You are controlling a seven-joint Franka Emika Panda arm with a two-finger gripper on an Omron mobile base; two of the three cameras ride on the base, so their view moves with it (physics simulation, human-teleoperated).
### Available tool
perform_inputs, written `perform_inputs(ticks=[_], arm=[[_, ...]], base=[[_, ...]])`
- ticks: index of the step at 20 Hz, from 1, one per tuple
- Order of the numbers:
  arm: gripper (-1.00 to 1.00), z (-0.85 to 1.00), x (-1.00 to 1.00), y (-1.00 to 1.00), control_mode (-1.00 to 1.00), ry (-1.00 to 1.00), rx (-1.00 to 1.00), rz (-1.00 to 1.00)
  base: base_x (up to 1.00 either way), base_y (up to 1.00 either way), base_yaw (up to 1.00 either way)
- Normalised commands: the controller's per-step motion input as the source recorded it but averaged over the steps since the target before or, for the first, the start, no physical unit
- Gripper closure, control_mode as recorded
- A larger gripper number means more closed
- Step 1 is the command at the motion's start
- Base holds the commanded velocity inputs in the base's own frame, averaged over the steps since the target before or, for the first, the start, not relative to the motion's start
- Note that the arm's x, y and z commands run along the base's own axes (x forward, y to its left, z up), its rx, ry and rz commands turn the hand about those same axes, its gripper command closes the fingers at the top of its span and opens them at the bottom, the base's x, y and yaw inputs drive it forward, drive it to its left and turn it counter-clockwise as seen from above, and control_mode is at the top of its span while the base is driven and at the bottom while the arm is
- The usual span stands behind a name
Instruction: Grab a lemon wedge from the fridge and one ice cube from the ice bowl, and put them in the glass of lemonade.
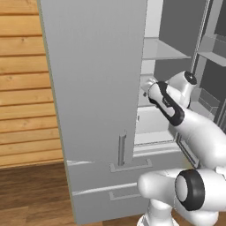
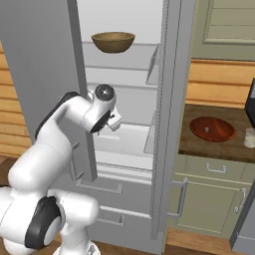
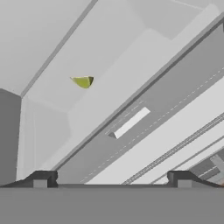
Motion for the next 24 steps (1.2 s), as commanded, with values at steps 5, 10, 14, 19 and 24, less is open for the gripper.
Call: perform_inputs(ticks=[5,10,14,19,24], arm=[[-1.0,0.0,0.59,-0.02,-1.0,0.0,0.01,0.0],[-1.0,0.0,0.15,0.54,-1.0,0.0,-0.02,0.02],[-1.0,0.0,-0.36,0.96,-1.0,0.0,-0.06,0.15],[-1.0,0.0,-0.7,0.98,-1.0,0.0,-0.05,0.28],[-1.0,0.0,-0.5,1.0,-1.0,-0.01,-0.05,0.32]], base=[[0.0,0.0,0.0],[0.0,0.0,0.0],[0.0,0.0,0.0],[0.0,0.0,0.0],[0.0,0.0,0.0]])
